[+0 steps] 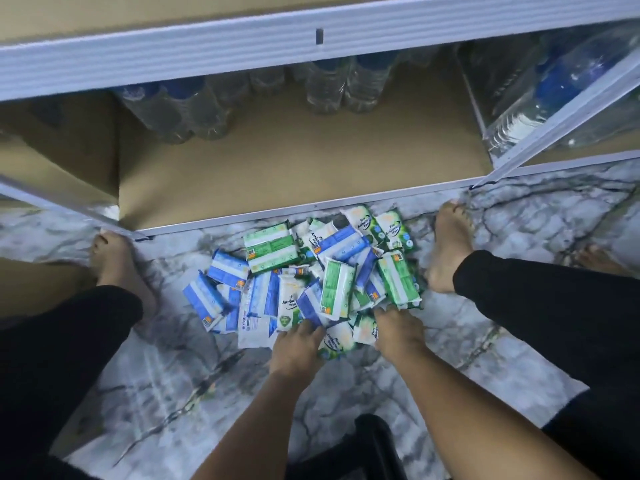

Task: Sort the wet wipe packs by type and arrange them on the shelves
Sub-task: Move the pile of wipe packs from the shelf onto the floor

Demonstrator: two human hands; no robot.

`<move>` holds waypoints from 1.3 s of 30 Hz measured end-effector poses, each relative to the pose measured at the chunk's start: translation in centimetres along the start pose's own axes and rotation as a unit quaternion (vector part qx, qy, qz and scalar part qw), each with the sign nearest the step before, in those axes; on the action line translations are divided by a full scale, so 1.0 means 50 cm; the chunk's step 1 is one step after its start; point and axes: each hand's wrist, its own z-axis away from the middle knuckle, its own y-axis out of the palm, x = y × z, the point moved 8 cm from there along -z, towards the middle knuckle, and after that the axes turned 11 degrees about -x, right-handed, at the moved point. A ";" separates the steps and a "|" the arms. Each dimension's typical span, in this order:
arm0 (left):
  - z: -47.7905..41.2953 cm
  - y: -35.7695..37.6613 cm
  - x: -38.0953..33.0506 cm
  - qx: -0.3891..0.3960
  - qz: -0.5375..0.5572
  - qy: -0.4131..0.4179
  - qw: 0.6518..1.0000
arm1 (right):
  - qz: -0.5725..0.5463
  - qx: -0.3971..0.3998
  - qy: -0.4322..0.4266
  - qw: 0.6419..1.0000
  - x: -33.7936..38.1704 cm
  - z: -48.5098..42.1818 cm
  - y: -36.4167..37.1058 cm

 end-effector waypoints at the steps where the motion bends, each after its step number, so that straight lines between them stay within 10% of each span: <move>1: -0.001 -0.005 0.003 0.007 0.016 -0.004 1.000 | -0.011 0.003 0.009 1.000 -0.001 0.001 -0.008; 11: 0.022 -0.251 0.077 -0.248 0.151 -0.102 0.951 | -0.196 -0.141 0.084 0.967 0.034 0.056 -0.280; 25: 0.182 -0.857 0.214 -0.622 0.250 -0.042 0.741 | -0.430 -0.519 -0.116 0.729 0.165 0.162 -0.911; 30: 0.188 -0.986 0.307 -0.662 0.214 -0.052 0.716 | -0.404 -0.503 -0.202 0.737 0.247 0.109 -1.018; 39: 0.042 -1.065 0.472 -0.542 0.102 -0.238 0.799 | -0.233 -0.430 -0.130 0.863 0.386 -0.039 -1.095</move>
